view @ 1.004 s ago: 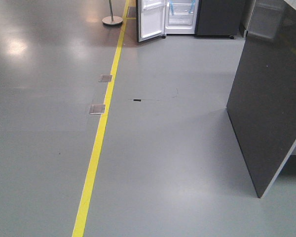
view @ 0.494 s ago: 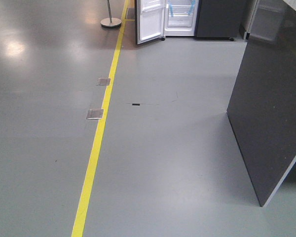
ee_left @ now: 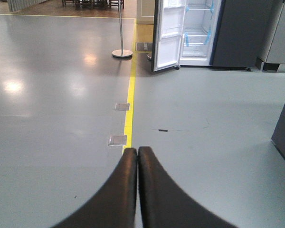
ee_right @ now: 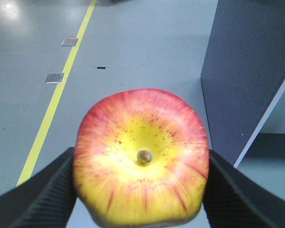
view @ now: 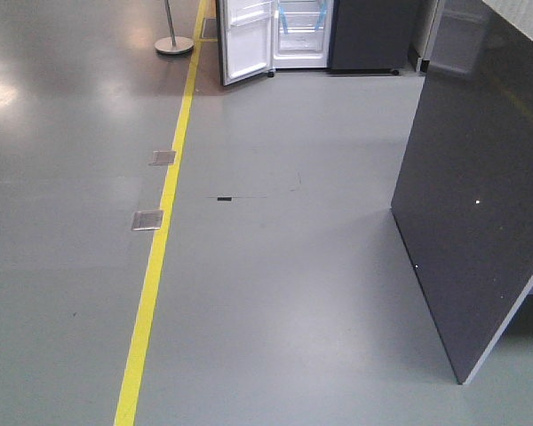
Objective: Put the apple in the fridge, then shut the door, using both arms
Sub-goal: 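Drive toward the open white refrigerator holding the apple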
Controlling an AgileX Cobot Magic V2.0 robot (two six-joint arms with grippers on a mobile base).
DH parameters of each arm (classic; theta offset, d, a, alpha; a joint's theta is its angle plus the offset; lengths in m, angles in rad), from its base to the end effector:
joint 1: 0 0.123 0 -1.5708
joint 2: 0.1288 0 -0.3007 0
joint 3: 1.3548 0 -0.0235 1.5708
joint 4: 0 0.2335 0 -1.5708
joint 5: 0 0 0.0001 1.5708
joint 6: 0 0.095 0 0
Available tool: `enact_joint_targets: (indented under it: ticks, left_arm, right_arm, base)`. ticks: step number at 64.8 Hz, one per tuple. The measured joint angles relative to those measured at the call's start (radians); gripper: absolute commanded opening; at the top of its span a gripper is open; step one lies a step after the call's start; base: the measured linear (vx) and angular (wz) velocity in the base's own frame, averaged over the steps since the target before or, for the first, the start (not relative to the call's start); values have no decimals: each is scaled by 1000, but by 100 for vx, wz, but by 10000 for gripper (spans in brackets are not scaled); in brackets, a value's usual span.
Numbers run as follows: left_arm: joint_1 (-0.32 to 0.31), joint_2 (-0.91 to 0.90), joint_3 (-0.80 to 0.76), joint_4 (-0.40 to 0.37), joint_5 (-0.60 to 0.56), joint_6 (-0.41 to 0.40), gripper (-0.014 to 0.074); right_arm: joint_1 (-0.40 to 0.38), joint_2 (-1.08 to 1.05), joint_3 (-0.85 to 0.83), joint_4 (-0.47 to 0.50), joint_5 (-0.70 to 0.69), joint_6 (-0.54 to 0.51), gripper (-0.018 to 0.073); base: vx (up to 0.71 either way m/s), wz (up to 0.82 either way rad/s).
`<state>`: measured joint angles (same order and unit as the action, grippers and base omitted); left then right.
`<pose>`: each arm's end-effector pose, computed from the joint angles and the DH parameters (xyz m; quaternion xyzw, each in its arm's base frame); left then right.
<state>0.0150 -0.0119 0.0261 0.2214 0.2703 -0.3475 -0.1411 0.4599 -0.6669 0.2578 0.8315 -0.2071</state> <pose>0.0255 0.0060 0.1804 -0.0760 0.7675 -0.0152 0.6364 0.0495 0.0111 0.3337 -0.0001 0.8627 0.0386 0.5043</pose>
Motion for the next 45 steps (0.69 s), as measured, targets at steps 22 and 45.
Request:
enact_joint_targets:
  ticks: [22,45]
  left_arm:
    - [0,0,0,0,0,0,-6]
    - [0,0,0,0,0,0,-6]
  right_arm:
    - [0,0,0,0,0,0,125]
    - [0,0,0,0,0,0,125]
  base:
    - [17,-9]
    - [17,-8]
